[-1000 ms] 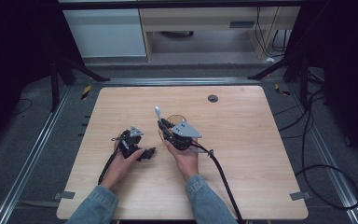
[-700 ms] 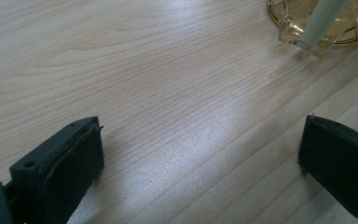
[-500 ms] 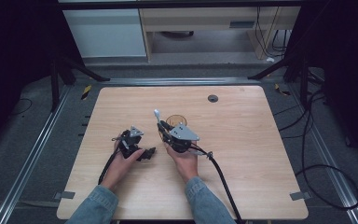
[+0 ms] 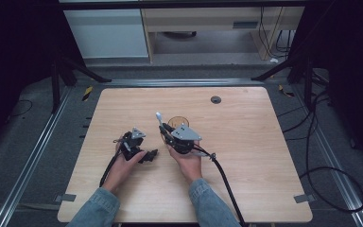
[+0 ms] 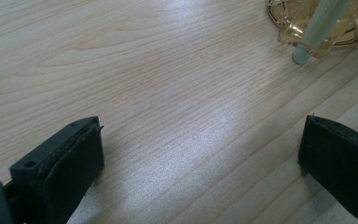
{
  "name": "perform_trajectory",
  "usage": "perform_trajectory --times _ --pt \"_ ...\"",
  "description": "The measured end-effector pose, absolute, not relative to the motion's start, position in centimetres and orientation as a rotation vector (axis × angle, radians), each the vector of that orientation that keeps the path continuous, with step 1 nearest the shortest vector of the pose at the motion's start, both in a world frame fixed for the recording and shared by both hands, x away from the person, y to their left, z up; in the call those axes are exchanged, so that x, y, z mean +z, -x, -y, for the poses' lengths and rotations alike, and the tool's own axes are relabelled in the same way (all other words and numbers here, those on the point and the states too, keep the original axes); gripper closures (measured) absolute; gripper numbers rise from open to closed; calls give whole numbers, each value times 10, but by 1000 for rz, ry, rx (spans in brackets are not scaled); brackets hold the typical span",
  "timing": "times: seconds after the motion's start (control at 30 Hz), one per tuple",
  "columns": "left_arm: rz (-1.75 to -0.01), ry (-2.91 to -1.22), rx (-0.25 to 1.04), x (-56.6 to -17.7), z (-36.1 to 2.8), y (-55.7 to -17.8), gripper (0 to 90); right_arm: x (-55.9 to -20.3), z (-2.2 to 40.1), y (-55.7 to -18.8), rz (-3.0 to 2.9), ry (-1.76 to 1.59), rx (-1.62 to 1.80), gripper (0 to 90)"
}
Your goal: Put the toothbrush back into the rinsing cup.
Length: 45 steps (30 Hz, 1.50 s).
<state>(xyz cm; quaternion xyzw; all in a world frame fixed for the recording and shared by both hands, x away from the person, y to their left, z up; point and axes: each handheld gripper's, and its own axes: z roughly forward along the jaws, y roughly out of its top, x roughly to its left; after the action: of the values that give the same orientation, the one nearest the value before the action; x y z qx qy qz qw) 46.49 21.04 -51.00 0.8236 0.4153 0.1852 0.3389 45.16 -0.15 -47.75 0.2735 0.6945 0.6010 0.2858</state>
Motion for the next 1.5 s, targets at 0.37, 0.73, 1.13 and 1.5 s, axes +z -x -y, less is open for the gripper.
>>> perform_trajectory --times 0.37,0.73,1.13,1.5 --pt "-1080 -2150 482 -510 -211 -465 0 -467 6 -450 -1892 -756 1566 662" --pt "-1082 -2147 480 -510 -210 -465 0 -446 16 -450 -1962 -819 1484 500" --pt "-1082 -2146 480 -510 -210 -465 0 -431 32 -449 -1987 -898 1421 327" --pt "-1083 -2146 480 -510 -210 -465 0 -425 54 -452 -2079 -983 1340 209"
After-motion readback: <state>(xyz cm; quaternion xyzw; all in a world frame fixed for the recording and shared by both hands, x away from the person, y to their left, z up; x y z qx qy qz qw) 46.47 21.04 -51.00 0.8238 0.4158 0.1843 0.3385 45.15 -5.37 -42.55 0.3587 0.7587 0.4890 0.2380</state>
